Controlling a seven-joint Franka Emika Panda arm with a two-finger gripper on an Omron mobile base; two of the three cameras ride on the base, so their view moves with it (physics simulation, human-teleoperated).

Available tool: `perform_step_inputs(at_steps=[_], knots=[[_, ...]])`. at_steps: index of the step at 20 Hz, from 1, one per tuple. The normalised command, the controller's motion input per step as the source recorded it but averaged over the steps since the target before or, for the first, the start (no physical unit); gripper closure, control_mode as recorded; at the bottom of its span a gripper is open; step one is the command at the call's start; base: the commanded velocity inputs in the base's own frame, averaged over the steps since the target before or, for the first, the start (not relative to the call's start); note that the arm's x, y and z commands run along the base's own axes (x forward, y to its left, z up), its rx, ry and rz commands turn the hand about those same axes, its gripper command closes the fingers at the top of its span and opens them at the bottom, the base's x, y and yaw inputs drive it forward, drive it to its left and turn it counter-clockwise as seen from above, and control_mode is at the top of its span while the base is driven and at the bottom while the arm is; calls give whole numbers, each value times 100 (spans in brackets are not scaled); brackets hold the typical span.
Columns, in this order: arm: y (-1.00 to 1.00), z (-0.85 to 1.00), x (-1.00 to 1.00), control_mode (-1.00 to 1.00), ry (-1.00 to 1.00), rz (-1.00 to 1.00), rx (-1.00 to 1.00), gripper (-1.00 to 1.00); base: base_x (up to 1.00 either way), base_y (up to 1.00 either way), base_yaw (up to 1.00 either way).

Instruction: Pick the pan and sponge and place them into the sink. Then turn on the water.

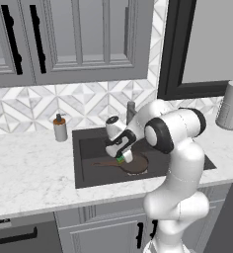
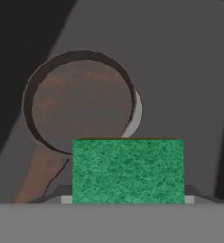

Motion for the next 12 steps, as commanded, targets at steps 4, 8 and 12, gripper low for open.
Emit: perform_step_inputs(at_steps=[4,8,12], knots=[[-24,-41,40,-100,3,0,-1,100,0,0,0],[-33,-43,36,-100,1,0,0,100,0,0,0],[-28,-47,37,-100,1,0,0,100,0,0,0]])
